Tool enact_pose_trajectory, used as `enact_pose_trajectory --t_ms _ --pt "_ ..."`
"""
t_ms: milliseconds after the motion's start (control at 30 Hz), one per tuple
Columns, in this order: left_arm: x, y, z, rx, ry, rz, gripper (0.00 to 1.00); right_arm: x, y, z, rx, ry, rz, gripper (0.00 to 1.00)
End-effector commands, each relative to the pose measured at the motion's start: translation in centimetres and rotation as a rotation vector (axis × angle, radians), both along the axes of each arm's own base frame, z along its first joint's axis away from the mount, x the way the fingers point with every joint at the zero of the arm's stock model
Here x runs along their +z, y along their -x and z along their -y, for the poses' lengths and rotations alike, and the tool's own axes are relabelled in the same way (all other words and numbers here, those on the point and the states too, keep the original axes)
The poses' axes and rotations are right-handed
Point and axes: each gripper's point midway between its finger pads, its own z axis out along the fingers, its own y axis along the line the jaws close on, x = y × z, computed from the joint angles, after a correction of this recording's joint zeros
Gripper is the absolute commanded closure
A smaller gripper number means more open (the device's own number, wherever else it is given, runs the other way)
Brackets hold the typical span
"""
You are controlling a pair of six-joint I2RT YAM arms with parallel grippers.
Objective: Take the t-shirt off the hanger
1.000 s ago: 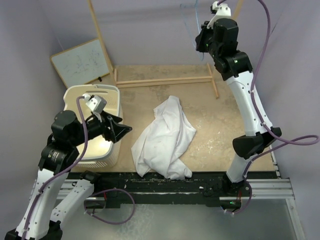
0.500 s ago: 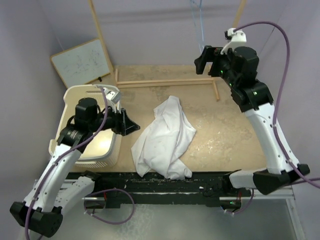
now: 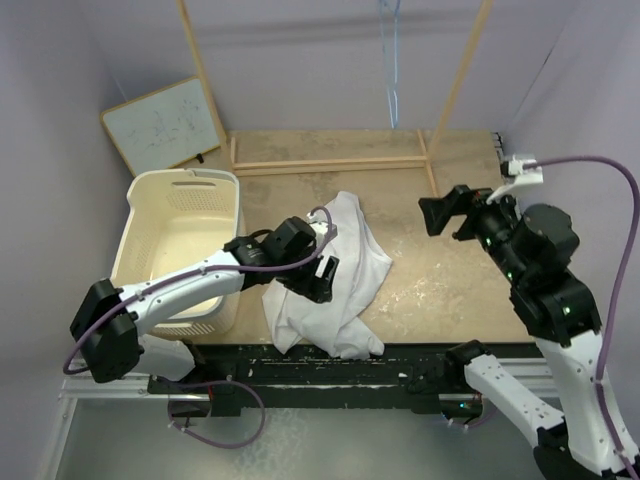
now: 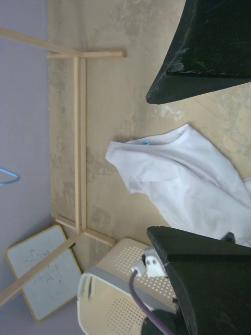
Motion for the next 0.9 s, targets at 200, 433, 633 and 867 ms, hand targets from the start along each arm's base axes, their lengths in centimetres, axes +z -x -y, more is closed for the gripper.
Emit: enact_pose_trajectory --t_ms 200,433,633,867 --pt "-0.4 -3.4 3.5 0.097 -0.142 0.187 0.07 -1.9 4.7 0.7 0.035 -0.069 -0.002 0.0" --pt "-3.9 -3.7 5.3 0.004 -0.323 0.225 0.05 -2.4 5.1 0.6 0.049 -0.06 -0.009 0.0" --pt "-6.8 -3.3 5.0 -0.028 -0.371 0.194 0.05 -2.9 5.1 0.5 0.055 -0.055 -0.014 0.0" --pt "-9.3 -3.2 5.0 -0.034 -0.4 0.175 0.06 -3.6 4.8 0.3 0.06 -0.052 -0.027 0.0"
